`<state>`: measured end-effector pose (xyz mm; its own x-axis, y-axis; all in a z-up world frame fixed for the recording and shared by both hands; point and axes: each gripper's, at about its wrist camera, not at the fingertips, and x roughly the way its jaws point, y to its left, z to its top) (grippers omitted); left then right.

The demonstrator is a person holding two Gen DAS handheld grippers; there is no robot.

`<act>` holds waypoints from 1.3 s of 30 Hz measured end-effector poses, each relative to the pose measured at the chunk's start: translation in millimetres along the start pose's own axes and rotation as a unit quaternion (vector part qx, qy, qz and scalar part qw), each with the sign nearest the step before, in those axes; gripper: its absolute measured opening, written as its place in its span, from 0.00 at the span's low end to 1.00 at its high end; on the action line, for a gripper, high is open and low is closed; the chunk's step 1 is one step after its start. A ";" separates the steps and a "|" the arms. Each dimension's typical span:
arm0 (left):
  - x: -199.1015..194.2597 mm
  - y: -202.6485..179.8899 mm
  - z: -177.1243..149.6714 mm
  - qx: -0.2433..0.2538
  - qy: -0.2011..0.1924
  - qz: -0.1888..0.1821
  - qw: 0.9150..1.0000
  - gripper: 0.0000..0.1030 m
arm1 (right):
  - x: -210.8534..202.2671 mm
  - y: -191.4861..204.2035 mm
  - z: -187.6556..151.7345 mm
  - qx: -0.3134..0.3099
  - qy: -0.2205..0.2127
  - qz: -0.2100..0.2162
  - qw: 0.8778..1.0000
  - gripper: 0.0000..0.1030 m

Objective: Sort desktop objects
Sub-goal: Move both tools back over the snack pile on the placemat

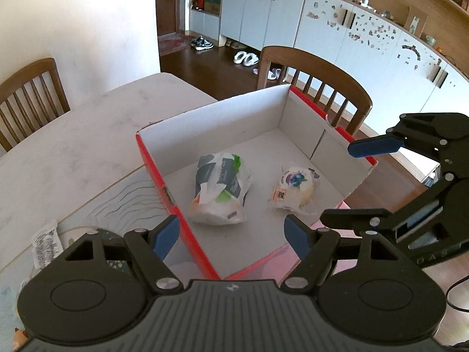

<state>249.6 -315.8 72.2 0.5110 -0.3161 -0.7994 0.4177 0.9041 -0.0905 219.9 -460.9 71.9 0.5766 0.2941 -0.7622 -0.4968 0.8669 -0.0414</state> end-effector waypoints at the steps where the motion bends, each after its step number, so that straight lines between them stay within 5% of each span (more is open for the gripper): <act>1: -3.0 1.4 -2.2 0.001 -0.002 -0.001 1.000 0.75 | -0.9 3.0 -0.3 0.002 -0.001 -0.002 1.000 0.80; 22: -63.7 64.8 -75.8 -0.013 -0.034 0.010 0.999 0.75 | -3.0 86.2 7.1 0.018 -0.014 -0.004 1.000 0.80; 39: -92.2 138.1 -132.3 -0.070 -0.051 0.055 0.995 0.98 | 25.5 154.3 26.0 0.004 -0.034 0.021 0.999 0.90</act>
<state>160.8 -123.7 54.8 0.6245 -0.2332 -0.7454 0.2494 0.9640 -0.0926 174.8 -309.1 62.9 0.5985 0.3565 -0.7174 -0.5167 0.8562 -0.0056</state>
